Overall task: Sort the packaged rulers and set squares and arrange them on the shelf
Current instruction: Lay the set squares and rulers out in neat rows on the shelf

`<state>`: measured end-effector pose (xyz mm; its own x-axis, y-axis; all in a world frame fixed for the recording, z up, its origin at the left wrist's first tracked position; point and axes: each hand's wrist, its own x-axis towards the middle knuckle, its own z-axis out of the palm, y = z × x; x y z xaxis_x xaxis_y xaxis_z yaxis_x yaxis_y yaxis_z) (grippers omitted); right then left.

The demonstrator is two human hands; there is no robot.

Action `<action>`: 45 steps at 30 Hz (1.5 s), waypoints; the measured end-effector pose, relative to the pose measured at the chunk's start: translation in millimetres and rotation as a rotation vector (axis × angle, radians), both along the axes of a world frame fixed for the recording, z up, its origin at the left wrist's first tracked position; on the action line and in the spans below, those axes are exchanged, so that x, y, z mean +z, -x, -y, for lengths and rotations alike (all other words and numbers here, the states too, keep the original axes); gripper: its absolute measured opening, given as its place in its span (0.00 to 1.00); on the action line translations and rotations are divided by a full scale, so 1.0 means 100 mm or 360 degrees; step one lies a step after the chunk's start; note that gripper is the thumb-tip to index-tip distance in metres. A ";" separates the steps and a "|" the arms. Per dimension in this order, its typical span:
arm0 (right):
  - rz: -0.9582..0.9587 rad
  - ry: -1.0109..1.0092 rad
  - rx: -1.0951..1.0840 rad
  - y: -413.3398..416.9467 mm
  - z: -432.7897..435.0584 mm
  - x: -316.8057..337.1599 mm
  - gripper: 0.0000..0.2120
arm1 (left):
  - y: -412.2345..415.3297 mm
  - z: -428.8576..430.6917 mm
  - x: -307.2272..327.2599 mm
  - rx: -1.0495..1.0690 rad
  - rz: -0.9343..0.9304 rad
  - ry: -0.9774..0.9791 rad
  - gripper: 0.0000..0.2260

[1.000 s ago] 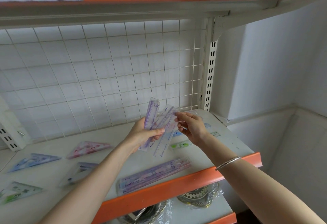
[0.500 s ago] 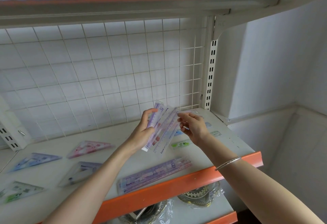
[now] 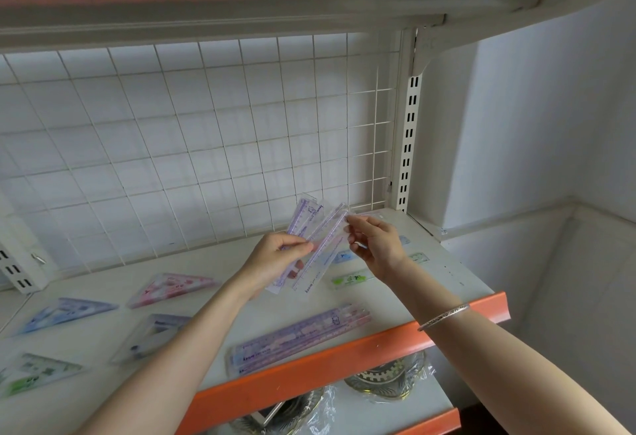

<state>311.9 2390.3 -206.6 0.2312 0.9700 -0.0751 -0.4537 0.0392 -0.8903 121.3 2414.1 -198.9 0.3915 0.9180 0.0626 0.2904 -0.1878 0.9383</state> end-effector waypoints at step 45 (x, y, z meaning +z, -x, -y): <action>0.2818 -0.0950 -0.0283 -0.46 0.13 -0.14 0.22 | -0.36 -0.16 -0.02 -0.0320 -0.0529 -0.0247 0.02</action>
<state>357.8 2377.8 -220.6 -0.2597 0.7340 0.6275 0.9010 0.4180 -0.1160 157.4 2429.8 -201.3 0.5840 0.8110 0.0342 0.5160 -0.4035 0.7556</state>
